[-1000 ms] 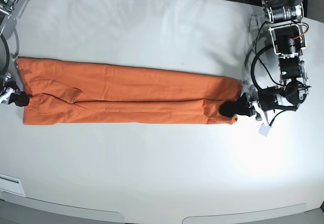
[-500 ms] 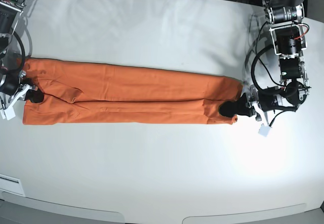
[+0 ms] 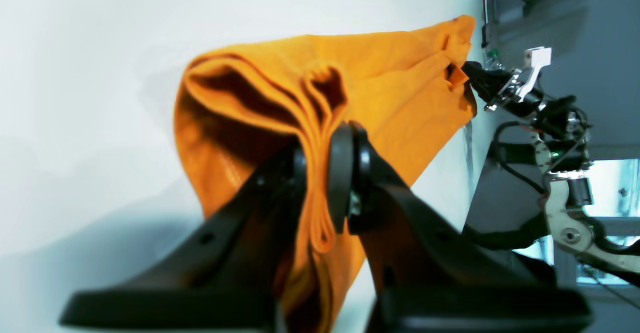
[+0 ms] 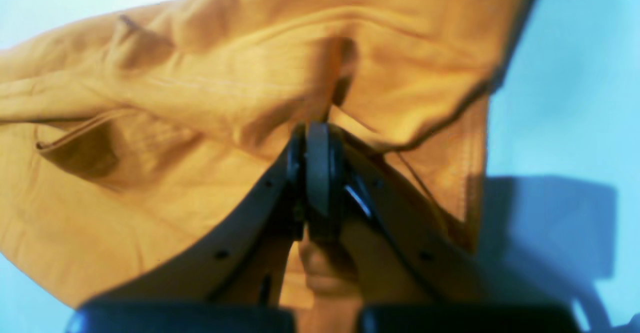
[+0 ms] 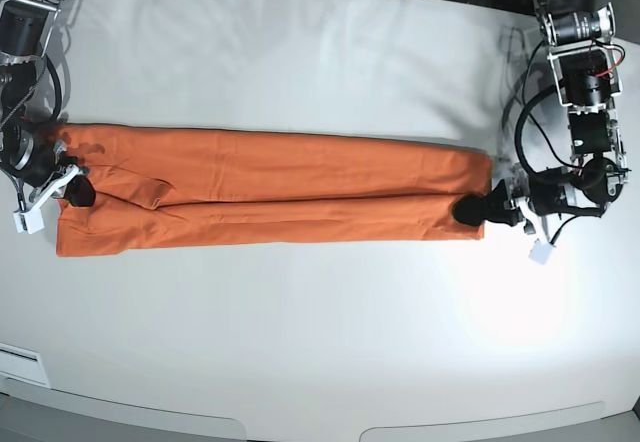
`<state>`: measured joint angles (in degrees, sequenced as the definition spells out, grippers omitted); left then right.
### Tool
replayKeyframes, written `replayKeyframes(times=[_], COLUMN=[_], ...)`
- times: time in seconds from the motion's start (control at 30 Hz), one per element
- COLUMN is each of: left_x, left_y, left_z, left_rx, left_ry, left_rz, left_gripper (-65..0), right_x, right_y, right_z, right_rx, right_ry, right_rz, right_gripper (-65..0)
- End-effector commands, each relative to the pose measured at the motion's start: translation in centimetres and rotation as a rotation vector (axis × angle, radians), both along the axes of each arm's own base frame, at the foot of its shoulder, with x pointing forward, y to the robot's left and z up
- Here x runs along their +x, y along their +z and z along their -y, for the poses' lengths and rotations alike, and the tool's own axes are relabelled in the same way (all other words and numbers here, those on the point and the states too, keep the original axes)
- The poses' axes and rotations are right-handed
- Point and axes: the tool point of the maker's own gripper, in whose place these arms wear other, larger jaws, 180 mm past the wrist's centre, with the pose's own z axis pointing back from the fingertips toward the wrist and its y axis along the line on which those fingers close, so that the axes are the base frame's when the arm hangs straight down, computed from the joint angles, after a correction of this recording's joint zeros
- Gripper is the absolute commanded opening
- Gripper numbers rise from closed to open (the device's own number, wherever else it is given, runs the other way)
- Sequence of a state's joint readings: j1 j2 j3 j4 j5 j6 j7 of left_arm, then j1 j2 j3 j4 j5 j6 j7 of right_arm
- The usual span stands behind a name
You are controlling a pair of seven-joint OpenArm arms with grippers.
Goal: Fold the T-shirt properly
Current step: 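Fold the strip end with the left gripper toward the right gripper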
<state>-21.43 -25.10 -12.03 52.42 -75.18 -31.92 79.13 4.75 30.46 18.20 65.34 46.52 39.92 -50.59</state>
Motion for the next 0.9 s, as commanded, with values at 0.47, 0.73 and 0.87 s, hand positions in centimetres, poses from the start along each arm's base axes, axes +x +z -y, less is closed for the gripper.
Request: replayKeyframes(times=[0.47, 0.73, 0.87], left_x=[1.8, 2.9, 3.7], left_y=[4.0, 5.1, 6.3], left_z=[2.0, 5.4, 8.2], left_rx=[-0.162, -0.241, -0.302], left_ry=[-0.012, -0.039, -0.065], left_rz=[0.134, 0.161, 0.190], left_gripper=[-65.0, -65.0, -65.0], right_x=[0.0, -0.1, 0.0], right_y=[0.5, 0.5, 0.5], right_z=[0.8, 0.7, 0.7], right_rx=[-0.033, -0.030, -0.030], right_ry=[0.013, 0.012, 0.012], right_rz=[-0.017, -0.017, -0.015], right_gripper=[-65.0, -65.0, -65.0])
